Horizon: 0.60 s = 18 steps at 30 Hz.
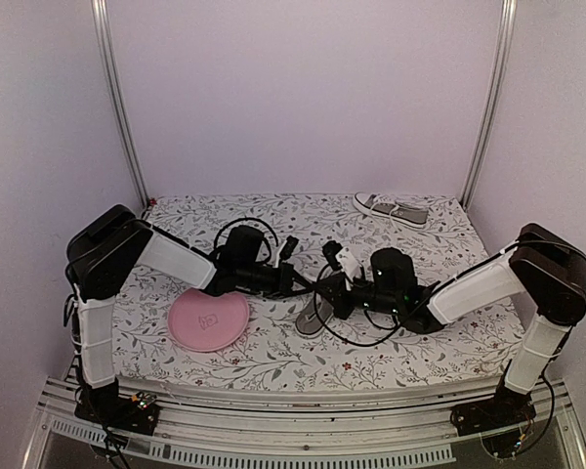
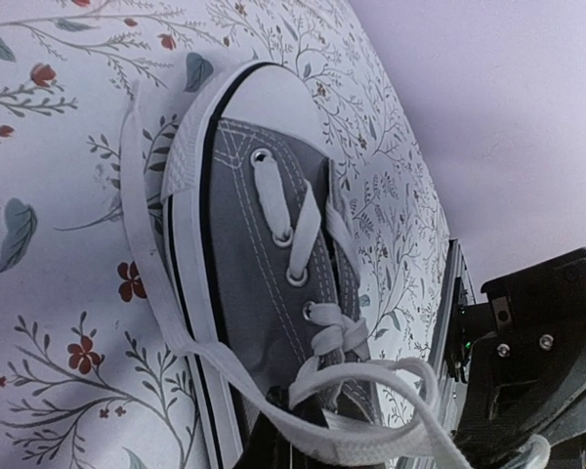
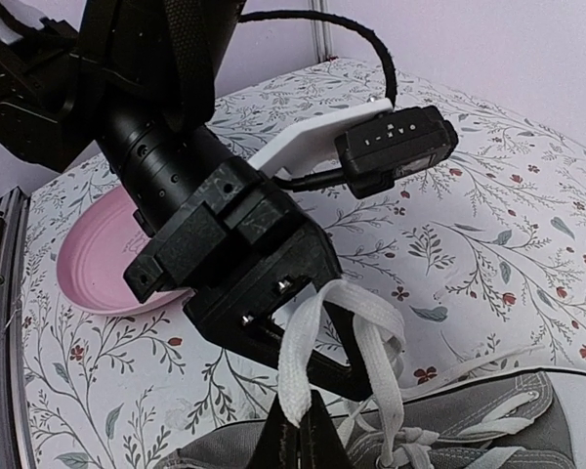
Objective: Tie the shoes
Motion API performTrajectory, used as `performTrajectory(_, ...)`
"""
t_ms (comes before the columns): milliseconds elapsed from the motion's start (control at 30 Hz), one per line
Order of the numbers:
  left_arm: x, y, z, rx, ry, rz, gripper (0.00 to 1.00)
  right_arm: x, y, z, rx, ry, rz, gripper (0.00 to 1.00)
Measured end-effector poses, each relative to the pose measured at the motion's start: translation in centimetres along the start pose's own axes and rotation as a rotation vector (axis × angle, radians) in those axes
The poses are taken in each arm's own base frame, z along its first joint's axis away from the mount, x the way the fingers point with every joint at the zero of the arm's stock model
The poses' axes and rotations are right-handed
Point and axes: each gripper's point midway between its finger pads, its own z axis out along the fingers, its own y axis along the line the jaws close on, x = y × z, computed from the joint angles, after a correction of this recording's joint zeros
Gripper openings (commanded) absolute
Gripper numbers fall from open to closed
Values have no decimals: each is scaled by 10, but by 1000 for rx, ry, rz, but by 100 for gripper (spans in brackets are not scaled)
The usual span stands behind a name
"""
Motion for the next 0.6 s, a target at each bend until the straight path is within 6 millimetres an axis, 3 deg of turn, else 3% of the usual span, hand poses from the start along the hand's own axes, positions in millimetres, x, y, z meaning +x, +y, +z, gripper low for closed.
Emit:
performTrajectory(100,0,-1,-1,2,-3,3,0,5,-1,1,2,14,12,2)
performTrajectory(333,-2,-4,-4,14,-18,16,0,41,-14,8,68,122,56,2)
performTrajectory(600,4,-5,-3,19,-13,20,0,30,-29,11,165,99,106,2)
